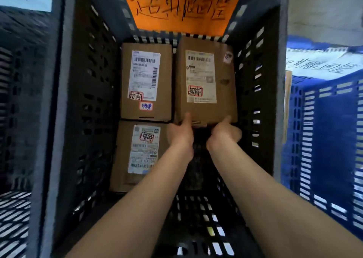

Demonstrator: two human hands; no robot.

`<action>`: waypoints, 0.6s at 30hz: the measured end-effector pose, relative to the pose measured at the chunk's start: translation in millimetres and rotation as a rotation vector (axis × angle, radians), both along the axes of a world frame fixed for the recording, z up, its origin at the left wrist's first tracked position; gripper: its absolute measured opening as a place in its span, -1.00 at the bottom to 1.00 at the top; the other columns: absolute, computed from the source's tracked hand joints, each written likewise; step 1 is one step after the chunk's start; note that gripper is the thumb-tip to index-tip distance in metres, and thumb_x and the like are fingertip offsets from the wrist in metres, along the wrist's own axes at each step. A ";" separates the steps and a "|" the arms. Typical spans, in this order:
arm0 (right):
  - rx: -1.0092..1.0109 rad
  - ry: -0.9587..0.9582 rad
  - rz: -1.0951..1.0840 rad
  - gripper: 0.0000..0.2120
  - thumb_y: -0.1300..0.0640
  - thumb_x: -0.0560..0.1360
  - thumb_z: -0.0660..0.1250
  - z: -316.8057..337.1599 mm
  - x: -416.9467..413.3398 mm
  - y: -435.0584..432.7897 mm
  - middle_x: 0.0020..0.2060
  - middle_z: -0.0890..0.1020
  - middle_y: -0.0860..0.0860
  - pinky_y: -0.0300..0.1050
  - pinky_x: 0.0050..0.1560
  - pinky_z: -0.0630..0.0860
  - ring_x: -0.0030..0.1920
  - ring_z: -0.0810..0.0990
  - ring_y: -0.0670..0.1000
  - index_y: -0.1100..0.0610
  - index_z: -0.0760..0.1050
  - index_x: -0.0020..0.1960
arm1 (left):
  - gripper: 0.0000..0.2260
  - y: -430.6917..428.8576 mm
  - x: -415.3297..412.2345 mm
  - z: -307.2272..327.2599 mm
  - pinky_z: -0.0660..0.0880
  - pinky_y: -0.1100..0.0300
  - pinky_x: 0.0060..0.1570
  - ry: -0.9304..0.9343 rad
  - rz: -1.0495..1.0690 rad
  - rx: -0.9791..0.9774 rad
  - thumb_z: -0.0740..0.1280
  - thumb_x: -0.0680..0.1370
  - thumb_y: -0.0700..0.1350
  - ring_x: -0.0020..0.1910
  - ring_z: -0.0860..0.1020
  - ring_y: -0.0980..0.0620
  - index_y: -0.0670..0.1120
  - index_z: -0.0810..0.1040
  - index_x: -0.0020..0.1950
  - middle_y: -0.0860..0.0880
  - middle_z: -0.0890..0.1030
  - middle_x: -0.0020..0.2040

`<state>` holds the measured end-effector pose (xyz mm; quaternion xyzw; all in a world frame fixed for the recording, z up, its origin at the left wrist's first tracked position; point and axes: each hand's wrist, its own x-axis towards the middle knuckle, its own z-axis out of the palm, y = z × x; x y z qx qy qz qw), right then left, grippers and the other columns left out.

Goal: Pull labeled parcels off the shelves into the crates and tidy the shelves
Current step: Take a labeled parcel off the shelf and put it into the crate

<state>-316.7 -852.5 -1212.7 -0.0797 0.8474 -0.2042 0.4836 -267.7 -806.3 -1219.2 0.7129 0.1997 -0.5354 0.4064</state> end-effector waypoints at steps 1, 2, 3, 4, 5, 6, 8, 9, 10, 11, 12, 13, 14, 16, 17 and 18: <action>-0.036 -0.025 -0.099 -0.53 -0.01 0.59 0.10 5.4 1.0 3.5 0.32 0.43 0.10 -0.20 0.02 0.47 0.19 0.49 0.05 0.16 0.20 0.44 | -0.55 1.4 0.9 0.2 0.42 -0.04 0.27 0.009 -0.015 -0.020 0.31 0.52 0.01 0.22 0.50 -0.16 -0.20 0.39 0.32 -0.17 0.51 0.26; -0.066 -0.008 -0.134 -0.57 -0.01 0.58 0.13 9.8 0.9 6.0 0.26 0.50 0.12 -0.14 -0.01 0.45 0.15 0.52 0.08 0.17 0.31 0.38 | -0.55 3.6 2.2 2.2 0.42 -0.04 0.27 0.024 -0.006 -0.021 0.29 0.53 0.02 0.22 0.50 -0.15 -0.20 0.39 0.33 -0.17 0.51 0.26; -0.090 0.002 -0.196 -0.60 -0.01 0.57 0.16 12.3 1.7 8.5 0.19 0.55 0.13 -0.14 -0.05 0.42 0.11 0.56 0.10 0.17 0.39 0.32 | -0.55 4.9 4.7 -0.7 0.43 -0.03 0.26 0.058 -0.010 -0.022 0.28 0.54 0.02 0.21 0.51 -0.15 -0.20 0.38 0.33 -0.17 0.52 0.26; -0.080 0.015 -0.178 -0.61 -0.02 0.57 0.18 14.2 1.5 8.5 0.16 0.58 0.12 -0.13 -0.09 0.40 0.09 0.57 0.12 0.16 0.41 0.30 | -0.56 4.6 7.3 -1.8 0.46 0.01 0.23 0.094 -0.003 -0.038 0.28 0.54 0.01 0.19 0.52 -0.13 -0.19 0.38 0.34 -0.16 0.52 0.25; -0.061 0.020 -0.137 -0.61 -0.03 0.56 0.18 12.3 0.6 7.3 0.15 0.58 0.12 -0.12 -0.11 0.38 0.09 0.57 0.13 0.15 0.41 0.30 | -0.58 3.3 10.5 -4.7 0.49 0.06 0.17 0.120 0.013 -0.057 0.28 0.55 -0.01 0.16 0.54 -0.11 -0.20 0.38 0.33 -0.15 0.53 0.23; -0.048 0.003 -0.130 -0.61 -0.03 0.56 0.18 12.0 1.8 5.0 0.16 0.57 0.13 -0.11 -0.12 0.38 0.11 0.57 0.13 0.16 0.40 0.31 | -0.61 1.3 13.8 -5.1 0.50 0.11 0.08 0.141 0.040 -0.074 0.27 0.56 -0.04 0.12 0.55 -0.10 -0.22 0.39 0.31 -0.15 0.54 0.22; -0.018 -0.073 -0.093 -0.61 0.02 0.58 0.15 4.4 4.1 0.3 0.21 0.54 0.15 -0.09 -0.11 0.41 0.16 0.54 0.14 0.20 0.35 0.33 | -0.72 -4.3 18.3 -10.2 0.51 0.12 0.00 0.151 0.105 -0.085 0.25 0.57 -0.10 0.04 0.57 -0.09 -0.23 0.43 0.20 -0.17 0.55 0.19; -0.001 -0.118 -0.091 -0.62 0.05 0.59 0.14 -1.8 4.7 -2.5 0.24 0.51 0.16 -0.09 -0.06 0.41 0.20 0.51 0.14 0.22 0.32 0.33 | -0.79 -7.3 19.6 -14.0 0.52 0.11 0.01 0.153 0.127 -0.079 0.23 0.58 -0.12 0.04 0.56 -0.10 -0.20 0.45 0.15 -0.18 0.55 0.19; 0.007 -0.158 -0.123 -0.64 0.08 0.60 0.13 -4.6 6.3 -3.8 0.27 0.49 0.16 -0.11 -0.02 0.40 0.23 0.49 0.13 0.23 0.31 0.33 | -0.79 -10.3 20.2 -16.3 0.52 0.09 0.05 0.154 0.148 -0.067 0.21 0.59 -0.13 0.08 0.55 -0.12 -0.19 0.45 0.17 -0.19 0.54 0.20; 0.023 -0.196 -0.142 -0.65 0.11 0.60 0.12 -8.8 5.9 -4.7 0.28 0.48 0.15 -0.12 0.03 0.39 0.25 0.47 0.13 0.22 0.31 0.34 | -0.76 -12.4 21.0 -21.3 0.51 0.08 0.06 0.155 0.155 -0.060 0.19 0.60 -0.14 0.13 0.53 -0.14 -0.19 0.44 0.22 -0.19 0.53 0.22; 0.037 -0.232 -0.135 -0.66 0.13 0.60 0.11 -12.2 5.7 -6.3 0.29 0.47 0.13 -0.12 0.07 0.39 0.27 0.47 0.12 0.20 0.31 0.34 | -0.73 -13.9 21.9 -23.5 0.49 0.08 0.04 0.160 0.155 -0.053 0.17 0.60 -0.13 0.16 0.52 -0.14 -0.19 0.41 0.27 -0.18 0.52 0.23; 0.052 -0.256 -0.110 -0.66 0.14 0.60 0.09 -13.7 2.9 -8.1 0.30 0.47 0.12 -0.11 0.11 0.39 0.27 0.46 0.11 0.18 0.32 0.35 | -0.71 -14.1 22.4 -24.1 0.47 0.08 0.00 0.166 0.136 -0.052 0.15 0.61 -0.12 0.15 0.51 -0.13 -0.18 0.38 0.31 -0.17 0.51 0.23; 0.076 -0.277 -0.091 -0.66 0.15 0.60 0.07 -12.3 0.0 -9.4 0.31 0.46 0.10 -0.09 0.17 0.38 0.29 0.45 0.11 0.16 0.32 0.36 | -0.69 -13.5 22.4 -20.0 0.46 0.08 -0.03 0.181 0.113 -0.051 0.13 0.61 -0.10 0.10 0.52 -0.10 -0.17 0.37 0.33 -0.16 0.52 0.20; 0.113 -0.299 -0.039 -0.63 0.16 0.60 0.03 0.4 -8.7 -11.9 0.36 0.40 0.10 -0.06 0.27 0.34 0.34 0.39 0.11 0.16 0.29 0.39 | -0.66 -9.8 22.1 -8.0 0.46 0.08 0.01 0.204 0.058 -0.043 0.12 0.62 -0.07 0.07 0.53 -0.08 -0.17 0.34 0.35 -0.16 0.53 0.16; 0.120 -0.315 -0.010 -0.62 0.16 0.61 0.01 11.4 -11.8 -11.3 0.39 0.36 0.12 -0.06 0.31 0.30 0.38 0.34 0.11 0.17 0.26 0.41 | -0.64 -6.3 22.2 0.6 0.44 0.07 0.10 0.205 0.039 -0.041 0.12 0.62 -0.05 0.16 0.51 -0.11 -0.18 0.31 0.37 -0.19 0.50 0.22; 0.119 -0.327 0.006 -0.61 0.15 0.61 0.00 26.7 -13.0 -10.4 0.41 0.33 0.13 -0.05 0.34 0.27 0.40 0.31 0.11 0.17 0.24 0.42 | -0.61 -1.8 23.3 12.0 0.41 0.05 0.20 0.207 0.025 -0.037 0.12 0.61 -0.04 0.26 0.46 -0.13 -0.18 0.28 0.40 -0.22 0.45 0.29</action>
